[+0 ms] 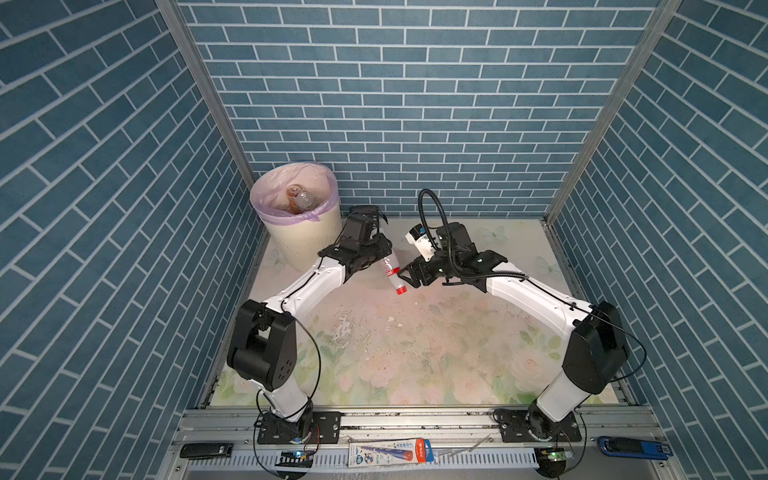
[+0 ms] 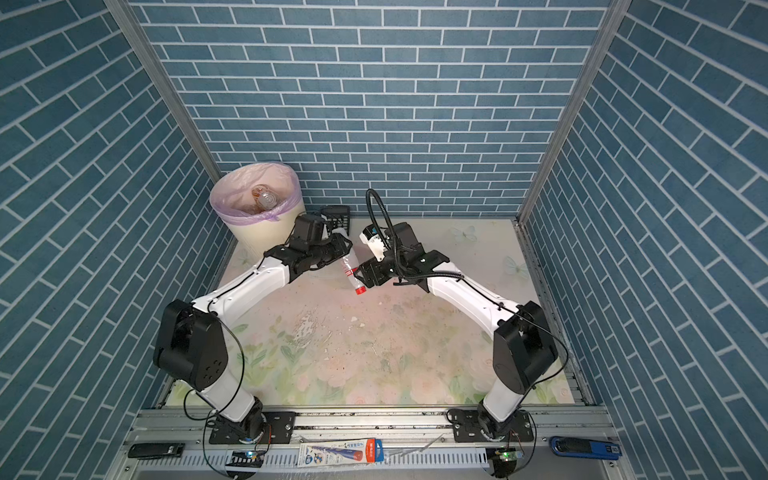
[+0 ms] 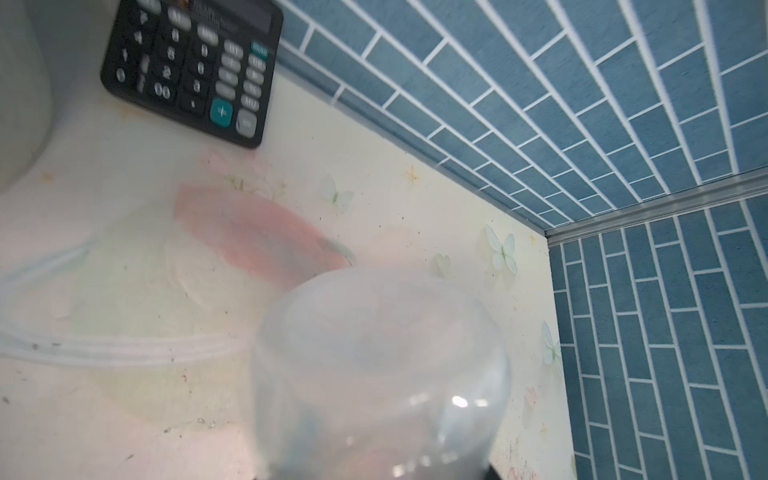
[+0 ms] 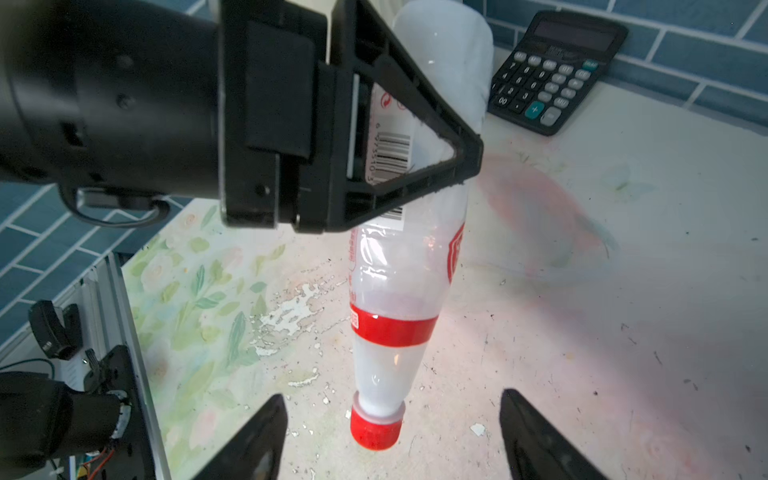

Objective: Throw the plastic bottles in the bin
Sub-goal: 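Raise the red-capped bottle with the left gripper over the bin while the right gripper releases, then open the left gripper above the bin to drop the red-capped bottle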

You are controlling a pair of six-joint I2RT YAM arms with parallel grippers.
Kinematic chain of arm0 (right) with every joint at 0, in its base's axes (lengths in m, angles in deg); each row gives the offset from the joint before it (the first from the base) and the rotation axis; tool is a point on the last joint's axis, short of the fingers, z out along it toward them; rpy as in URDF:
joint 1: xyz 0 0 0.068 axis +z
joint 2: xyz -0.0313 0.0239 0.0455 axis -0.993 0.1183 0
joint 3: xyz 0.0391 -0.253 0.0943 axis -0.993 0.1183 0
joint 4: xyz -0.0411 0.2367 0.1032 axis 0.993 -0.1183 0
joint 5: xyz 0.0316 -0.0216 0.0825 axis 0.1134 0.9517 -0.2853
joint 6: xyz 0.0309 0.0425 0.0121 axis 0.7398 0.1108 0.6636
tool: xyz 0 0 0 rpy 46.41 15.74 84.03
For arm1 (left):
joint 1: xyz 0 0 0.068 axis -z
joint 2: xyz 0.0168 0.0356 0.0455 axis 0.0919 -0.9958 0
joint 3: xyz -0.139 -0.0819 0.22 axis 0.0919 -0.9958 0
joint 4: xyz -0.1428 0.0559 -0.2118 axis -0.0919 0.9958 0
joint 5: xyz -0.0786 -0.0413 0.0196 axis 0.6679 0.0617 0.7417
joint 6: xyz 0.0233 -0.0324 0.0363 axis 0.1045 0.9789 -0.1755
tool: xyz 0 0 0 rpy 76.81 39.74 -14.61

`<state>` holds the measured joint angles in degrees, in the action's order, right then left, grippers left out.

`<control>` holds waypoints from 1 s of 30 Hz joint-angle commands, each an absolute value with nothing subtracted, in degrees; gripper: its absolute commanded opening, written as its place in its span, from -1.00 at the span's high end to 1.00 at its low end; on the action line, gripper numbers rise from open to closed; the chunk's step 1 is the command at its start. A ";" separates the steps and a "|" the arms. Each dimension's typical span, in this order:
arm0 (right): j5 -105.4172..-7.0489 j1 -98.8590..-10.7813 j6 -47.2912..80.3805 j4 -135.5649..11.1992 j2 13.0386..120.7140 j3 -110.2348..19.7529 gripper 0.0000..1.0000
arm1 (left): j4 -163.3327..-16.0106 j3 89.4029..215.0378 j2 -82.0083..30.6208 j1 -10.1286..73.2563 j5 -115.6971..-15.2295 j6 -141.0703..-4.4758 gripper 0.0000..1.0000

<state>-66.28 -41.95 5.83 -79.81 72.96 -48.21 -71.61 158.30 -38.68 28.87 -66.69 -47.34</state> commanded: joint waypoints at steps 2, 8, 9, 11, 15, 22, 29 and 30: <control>-64.23 -41.76 4.13 -76.54 69.02 -47.19 -0.92 | -63.02 167.62 -34.79 27.70 -70.92 -57.44 0.07; -64.45 -41.72 3.43 -73.49 70.31 -52.04 -0.98 | -54.75 182.11 -36.00 21.30 -71.35 -62.05 0.07; -64.89 -41.75 3.25 -73.21 71.13 -53.17 -0.98 | -54.08 184.39 -36.58 19.34 -70.79 -62.05 0.07; -65.84 -41.72 3.20 -72.72 72.78 -55.95 -0.99 | -53.30 188.85 -37.85 15.76 -69.44 -61.57 0.07; -67.55 -41.70 3.55 -71.14 76.40 -60.84 -0.98 | -52.93 199.23 -42.22 8.56 -66.72 -59.13 0.07; -68.93 -41.76 3.38 -71.05 80.70 -66.91 -0.98 | -59.32 213.35 -49.66 0.66 -65.74 -55.80 0.08; -68.96 -41.90 2.10 -72.53 83.15 -67.96 -0.98 | -63.30 221.71 -58.60 -1.67 -67.83 -55.54 0.08; -68.97 -41.98 2.12 -72.68 83.45 -68.05 -0.99 | -63.92 221.43 -59.74 -1.67 -67.72 -55.70 0.06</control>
<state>-67.98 -41.95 4.36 -72.05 82.16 -64.78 -61.42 220.44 -56.80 -1.49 -67.59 -55.80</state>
